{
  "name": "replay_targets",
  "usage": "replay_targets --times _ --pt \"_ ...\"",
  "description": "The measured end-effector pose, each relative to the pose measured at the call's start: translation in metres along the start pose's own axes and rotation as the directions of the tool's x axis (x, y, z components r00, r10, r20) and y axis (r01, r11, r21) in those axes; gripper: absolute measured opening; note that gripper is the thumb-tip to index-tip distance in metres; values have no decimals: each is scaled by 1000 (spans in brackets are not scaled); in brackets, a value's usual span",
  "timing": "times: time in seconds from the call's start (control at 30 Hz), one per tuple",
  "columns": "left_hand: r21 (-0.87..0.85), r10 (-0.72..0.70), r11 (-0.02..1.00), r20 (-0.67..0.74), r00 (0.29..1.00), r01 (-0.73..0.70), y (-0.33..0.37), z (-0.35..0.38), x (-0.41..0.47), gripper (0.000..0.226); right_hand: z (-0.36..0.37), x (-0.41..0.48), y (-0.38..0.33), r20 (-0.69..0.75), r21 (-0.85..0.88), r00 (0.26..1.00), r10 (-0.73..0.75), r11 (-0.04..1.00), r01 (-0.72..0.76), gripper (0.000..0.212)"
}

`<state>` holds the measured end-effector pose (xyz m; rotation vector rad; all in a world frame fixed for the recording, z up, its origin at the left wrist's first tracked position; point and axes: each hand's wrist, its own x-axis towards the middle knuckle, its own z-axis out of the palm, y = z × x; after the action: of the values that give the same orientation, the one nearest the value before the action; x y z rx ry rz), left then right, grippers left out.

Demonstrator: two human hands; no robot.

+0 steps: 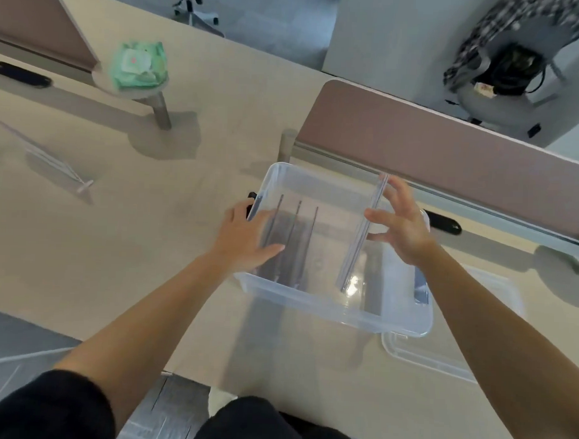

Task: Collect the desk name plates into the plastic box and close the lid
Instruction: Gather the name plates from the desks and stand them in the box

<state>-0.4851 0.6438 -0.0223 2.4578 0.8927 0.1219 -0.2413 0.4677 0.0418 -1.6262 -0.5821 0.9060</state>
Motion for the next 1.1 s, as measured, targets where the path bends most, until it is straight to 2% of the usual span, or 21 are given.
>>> replay_targets --times 0.13,0.23,0.33,0.53,0.6,0.77,0.93,1.1 --pt "-53 -157 986 33 987 159 -7 22 9 81 1 25 46 43 -6 993 107 994 -107 69" --pt "22 -198 980 28 980 197 -7 27 14 87 4 41 84 94 -42 977 192 981 -189 67" --pt "35 -201 979 11 980 200 -10 28 14 86 8 53 111 135 -20 962 238 971 -238 67" --pt "15 -205 979 15 979 204 -13 29 15 84 6 71 139 163 161 930 329 921 -354 76" --pt "15 -194 981 19 981 194 -13 29 15 83 5 74 141 169 172 925 340 914 -367 76" --pt "14 -178 984 24 984 177 -13 29 15 83 0 63 129 133 -147 949 287 952 -268 82" --pt "-2 -177 984 16 984 177 -13 28 15 82 -4 35 134 285 -337 907 311 918 -208 114" --pt "-10 -166 986 3 986 166 -11 27 14 81 3 31 139 318 -383 904 286 911 -154 106"
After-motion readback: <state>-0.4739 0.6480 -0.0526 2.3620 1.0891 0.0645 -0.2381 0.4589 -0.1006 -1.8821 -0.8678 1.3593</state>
